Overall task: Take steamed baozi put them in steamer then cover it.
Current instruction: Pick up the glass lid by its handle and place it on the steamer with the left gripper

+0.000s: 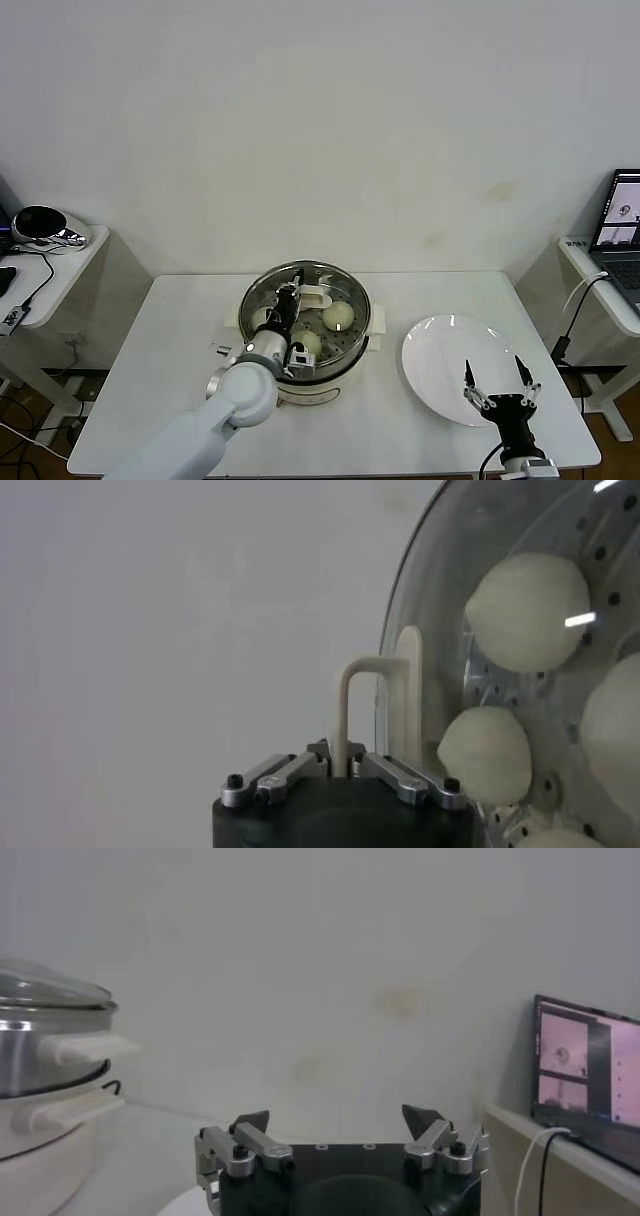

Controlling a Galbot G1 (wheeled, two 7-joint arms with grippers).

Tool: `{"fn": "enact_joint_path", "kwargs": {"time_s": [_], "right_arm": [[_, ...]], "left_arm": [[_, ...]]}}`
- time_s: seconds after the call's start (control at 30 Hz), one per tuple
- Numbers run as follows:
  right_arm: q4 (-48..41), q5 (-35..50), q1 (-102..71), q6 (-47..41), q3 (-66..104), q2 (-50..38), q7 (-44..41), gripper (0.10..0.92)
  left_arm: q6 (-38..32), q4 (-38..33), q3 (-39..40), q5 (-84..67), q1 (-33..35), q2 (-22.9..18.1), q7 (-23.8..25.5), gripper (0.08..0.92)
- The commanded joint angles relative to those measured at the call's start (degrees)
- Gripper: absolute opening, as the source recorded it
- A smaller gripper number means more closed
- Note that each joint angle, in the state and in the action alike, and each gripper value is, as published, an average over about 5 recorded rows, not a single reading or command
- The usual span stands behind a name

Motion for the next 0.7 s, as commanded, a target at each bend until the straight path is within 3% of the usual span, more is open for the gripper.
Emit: {"fn": "enact_joint_path", "kwargs": {"time_s": [0.03,0.57,0.7], "right_arm": [[-0.2,-0.2,-0.1,0.1,-0.2,0.0,-0.1,0.823],[-0.4,-0.7,-0.2,0.3,-0.6,0.0,-0.2,0.823],[-0.4,-0.9,-0.3,0.4,-0.8,0.0,-0.3,0.823]], "left_arm": [[-0.1,1.7,0.8,1.4,-0.6,-0.8,0.1,0.154],[0.0,0.2,-0.3,-2.5,0.4,-1.0,-0.8,0.163],[0.1,-1.7,-1.0,-3.2,1.1,-0.3,-1.1,0.245]]}}
